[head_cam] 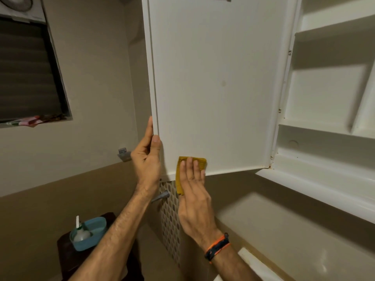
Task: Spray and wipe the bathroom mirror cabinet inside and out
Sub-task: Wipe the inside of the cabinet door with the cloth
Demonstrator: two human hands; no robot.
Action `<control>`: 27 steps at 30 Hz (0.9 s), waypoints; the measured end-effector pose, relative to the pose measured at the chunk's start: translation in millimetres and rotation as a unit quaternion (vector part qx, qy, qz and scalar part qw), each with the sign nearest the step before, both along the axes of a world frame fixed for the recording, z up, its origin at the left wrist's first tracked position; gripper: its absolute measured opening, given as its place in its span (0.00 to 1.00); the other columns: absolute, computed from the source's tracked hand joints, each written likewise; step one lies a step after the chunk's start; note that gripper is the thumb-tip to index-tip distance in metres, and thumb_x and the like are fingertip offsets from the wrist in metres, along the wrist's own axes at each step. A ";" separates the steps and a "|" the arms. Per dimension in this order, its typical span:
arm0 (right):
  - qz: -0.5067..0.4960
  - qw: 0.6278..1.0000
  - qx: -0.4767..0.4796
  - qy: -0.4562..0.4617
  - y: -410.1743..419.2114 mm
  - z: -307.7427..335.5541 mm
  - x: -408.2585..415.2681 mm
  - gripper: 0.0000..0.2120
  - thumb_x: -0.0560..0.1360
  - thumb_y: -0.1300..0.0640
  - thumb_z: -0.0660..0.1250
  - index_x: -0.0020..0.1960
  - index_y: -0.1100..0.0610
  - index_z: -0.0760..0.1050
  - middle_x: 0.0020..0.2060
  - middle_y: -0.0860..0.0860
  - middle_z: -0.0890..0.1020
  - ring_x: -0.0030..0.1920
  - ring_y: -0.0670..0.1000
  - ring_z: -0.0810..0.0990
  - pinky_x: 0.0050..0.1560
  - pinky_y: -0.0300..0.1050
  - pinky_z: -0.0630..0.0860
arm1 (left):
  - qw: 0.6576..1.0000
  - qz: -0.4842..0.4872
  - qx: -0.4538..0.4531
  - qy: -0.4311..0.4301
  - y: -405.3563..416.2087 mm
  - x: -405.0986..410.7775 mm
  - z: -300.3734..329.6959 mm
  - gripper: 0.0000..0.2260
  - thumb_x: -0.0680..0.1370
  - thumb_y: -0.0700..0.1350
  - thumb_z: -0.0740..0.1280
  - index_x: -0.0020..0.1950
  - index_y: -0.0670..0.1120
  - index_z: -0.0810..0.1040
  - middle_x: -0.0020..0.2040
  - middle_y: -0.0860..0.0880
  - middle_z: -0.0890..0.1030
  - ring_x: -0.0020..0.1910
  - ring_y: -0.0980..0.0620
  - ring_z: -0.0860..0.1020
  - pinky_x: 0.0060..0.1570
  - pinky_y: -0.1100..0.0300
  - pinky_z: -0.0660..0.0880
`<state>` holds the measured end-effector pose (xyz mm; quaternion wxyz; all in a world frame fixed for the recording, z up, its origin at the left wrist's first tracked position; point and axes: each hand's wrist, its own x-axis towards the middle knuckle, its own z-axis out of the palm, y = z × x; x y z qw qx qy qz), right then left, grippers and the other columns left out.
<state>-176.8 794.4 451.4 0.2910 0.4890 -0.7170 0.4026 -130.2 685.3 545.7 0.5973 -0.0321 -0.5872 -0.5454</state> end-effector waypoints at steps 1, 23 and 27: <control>0.015 1.000 0.006 0.004 -1.8 0.4 4.4 0.34 0.74 0.61 0.54 0.79 0.58 0.51 0.79 0.52 0.51 0.79 0.52 0.47 0.78 0.54 0.47 | 1.000 0.001 0.000 0.000 -0.2 0.0 0.0 0.20 0.82 0.36 0.59 0.73 0.46 0.63 0.72 0.51 0.69 0.71 0.58 0.68 0.70 0.61 0.67; 0.037 0.998 0.037 -0.036 -5.1 8.1 29.7 0.34 0.76 0.66 0.55 0.80 0.54 0.50 0.80 0.46 0.50 0.79 0.49 0.48 0.78 0.43 0.42 | 0.997 -0.071 0.009 0.021 -6.3 3.5 -2.7 0.19 0.81 0.37 0.61 0.71 0.51 0.68 0.71 0.53 0.72 0.72 0.55 0.69 0.69 0.57 0.69; 0.030 0.997 0.054 -0.054 -0.1 13.6 36.8 0.34 0.76 0.66 0.55 0.80 0.53 0.50 0.79 0.45 0.48 0.79 0.47 0.45 0.78 0.41 0.41 | 0.998 -0.064 0.008 -0.007 -3.9 9.6 1.5 0.19 0.81 0.38 0.62 0.72 0.49 0.68 0.70 0.55 0.72 0.71 0.58 0.69 0.70 0.60 0.67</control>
